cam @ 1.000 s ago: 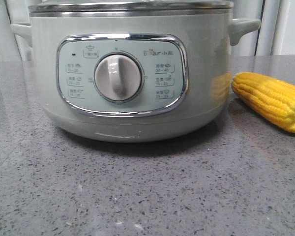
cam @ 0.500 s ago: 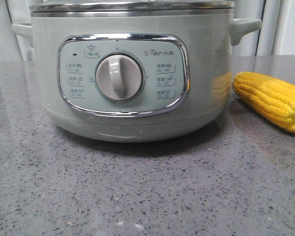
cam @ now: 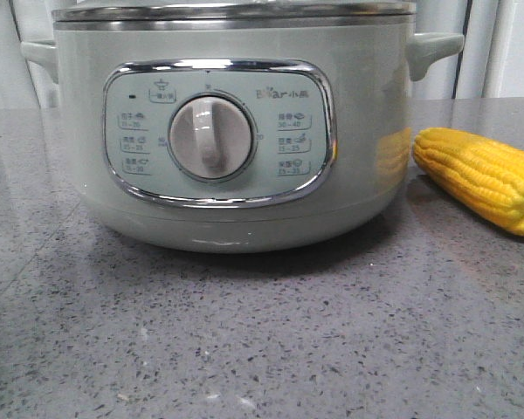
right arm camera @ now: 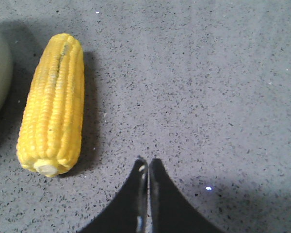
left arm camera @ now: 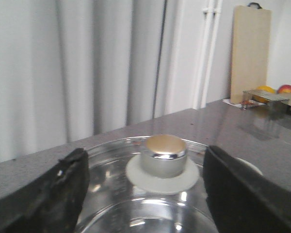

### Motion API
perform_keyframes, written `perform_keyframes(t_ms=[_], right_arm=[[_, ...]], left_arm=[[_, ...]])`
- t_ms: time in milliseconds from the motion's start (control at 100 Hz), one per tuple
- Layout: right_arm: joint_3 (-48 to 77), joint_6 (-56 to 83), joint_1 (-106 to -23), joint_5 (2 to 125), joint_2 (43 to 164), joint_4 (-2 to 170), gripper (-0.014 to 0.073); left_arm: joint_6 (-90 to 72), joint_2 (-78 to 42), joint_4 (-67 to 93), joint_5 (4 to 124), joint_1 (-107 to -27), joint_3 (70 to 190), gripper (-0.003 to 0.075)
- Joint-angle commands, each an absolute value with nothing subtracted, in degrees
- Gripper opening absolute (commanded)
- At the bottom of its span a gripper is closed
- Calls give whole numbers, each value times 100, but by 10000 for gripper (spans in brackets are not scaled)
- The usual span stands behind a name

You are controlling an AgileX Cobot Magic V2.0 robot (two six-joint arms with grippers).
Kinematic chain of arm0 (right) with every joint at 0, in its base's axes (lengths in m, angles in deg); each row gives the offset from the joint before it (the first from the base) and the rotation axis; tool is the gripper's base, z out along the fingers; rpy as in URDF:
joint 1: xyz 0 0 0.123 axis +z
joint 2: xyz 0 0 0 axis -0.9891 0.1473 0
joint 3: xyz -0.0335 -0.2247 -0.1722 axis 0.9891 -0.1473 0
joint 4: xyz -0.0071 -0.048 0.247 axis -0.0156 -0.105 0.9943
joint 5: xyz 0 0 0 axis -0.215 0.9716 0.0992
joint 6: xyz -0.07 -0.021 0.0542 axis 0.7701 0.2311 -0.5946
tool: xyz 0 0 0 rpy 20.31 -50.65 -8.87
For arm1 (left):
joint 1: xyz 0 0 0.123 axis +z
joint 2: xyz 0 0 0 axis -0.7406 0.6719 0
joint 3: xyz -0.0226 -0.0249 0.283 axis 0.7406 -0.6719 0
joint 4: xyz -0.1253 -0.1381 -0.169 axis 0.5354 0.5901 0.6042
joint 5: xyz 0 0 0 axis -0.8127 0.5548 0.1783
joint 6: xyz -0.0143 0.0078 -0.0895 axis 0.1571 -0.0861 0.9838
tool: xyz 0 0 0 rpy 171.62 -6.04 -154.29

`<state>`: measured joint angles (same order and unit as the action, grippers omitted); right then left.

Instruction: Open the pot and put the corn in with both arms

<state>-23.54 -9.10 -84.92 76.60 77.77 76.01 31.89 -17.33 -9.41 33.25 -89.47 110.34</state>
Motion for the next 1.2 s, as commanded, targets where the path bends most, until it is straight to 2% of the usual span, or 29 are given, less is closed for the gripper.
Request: perform_keyframes(t_ms=[0,510,730,970,1070,1190], right_arm=[[-2143,-926,-8523,7234,7843,7615,-64],[-2143,-926,-8523,7234,7843,7615,-64],[-2143,-926,-8523,7234,7843,7615,-64],[-2075,-926,-8523,7409,7843,7636,-64],[-1818,-926,-8515,7845,7957,7710,-64],[-1421,-880,-8515,8272,8233,7736,-63]], left_arm=[[3255,-1406,-960,2806,-9201,11468,442],[3192,359,-960,2784,-9226,12670,442],[3192,646,-898,2718,-8841,12786,442],[3192,686,-898,2681,-8894,12786,435],[3192,686,-898,2681,-8894,12786,375],[3192,686,-898,2681,-8894,12786,232]])
